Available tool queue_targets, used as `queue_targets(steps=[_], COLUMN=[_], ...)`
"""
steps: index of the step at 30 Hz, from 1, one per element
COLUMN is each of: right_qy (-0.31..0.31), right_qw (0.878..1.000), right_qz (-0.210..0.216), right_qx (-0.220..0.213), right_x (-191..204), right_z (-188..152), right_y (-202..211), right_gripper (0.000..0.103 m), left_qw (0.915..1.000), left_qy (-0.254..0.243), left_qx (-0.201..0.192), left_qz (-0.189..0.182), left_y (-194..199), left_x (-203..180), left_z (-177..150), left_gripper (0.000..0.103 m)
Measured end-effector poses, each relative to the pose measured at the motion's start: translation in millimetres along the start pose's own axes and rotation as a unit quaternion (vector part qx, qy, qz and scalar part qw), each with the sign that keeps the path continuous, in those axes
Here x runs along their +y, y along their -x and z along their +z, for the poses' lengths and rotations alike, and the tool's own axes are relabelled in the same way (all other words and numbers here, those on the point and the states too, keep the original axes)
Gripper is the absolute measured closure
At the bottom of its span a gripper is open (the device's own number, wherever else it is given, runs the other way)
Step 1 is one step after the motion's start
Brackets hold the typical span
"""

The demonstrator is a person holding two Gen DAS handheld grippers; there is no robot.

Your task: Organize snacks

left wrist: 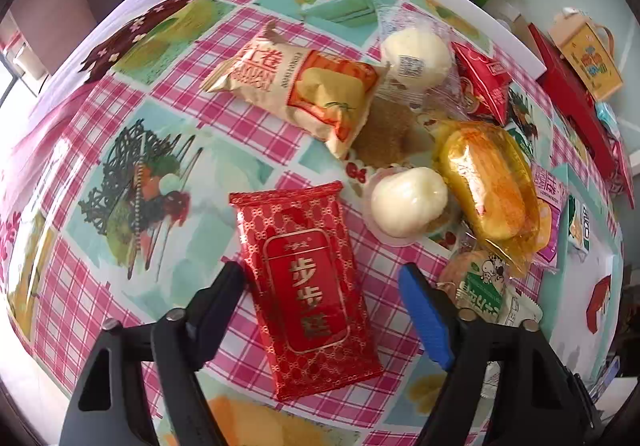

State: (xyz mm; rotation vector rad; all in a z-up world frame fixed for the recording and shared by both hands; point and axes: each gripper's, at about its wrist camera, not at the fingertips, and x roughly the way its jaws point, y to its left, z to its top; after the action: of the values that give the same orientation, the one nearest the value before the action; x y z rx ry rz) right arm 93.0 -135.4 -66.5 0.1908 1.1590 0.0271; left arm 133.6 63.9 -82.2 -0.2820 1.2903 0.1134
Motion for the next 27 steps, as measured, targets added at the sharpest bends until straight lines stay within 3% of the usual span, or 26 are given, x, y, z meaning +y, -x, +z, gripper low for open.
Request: queue_targets(steps=[9, 22, 25, 27], right_qy=[0.007, 0.015, 0.009, 0.012], right_qw=[1.0, 1.0, 0.999, 0.999], right_qz=[0.018, -0.019, 0.016, 0.01], right_qx=[0.003, 0.014, 0.026, 0.034], right_x=[5, 1, 2, 3], right_z=[0, -2, -3, -4], right_y=[-1, -2, -4, -8], right_gripper=[0.045, 0.046, 0.044, 0.044], left_qw=[0.9993, 0.9976, 0.9971, 0.9965], left_qy=[-0.035, -0.069, -0.076, -0.083], left_qx=[0.0, 0.0, 0.0, -0.002], left_qz=[-0.015, -0.006, -0.002, 0.007], left_y=[-3, -13, -14, -16], left_x=[-36, -75, -85, -91], left_z=[6, 2, 1, 1], left_gripper=[0.048, 0.048, 0.044, 0.042])
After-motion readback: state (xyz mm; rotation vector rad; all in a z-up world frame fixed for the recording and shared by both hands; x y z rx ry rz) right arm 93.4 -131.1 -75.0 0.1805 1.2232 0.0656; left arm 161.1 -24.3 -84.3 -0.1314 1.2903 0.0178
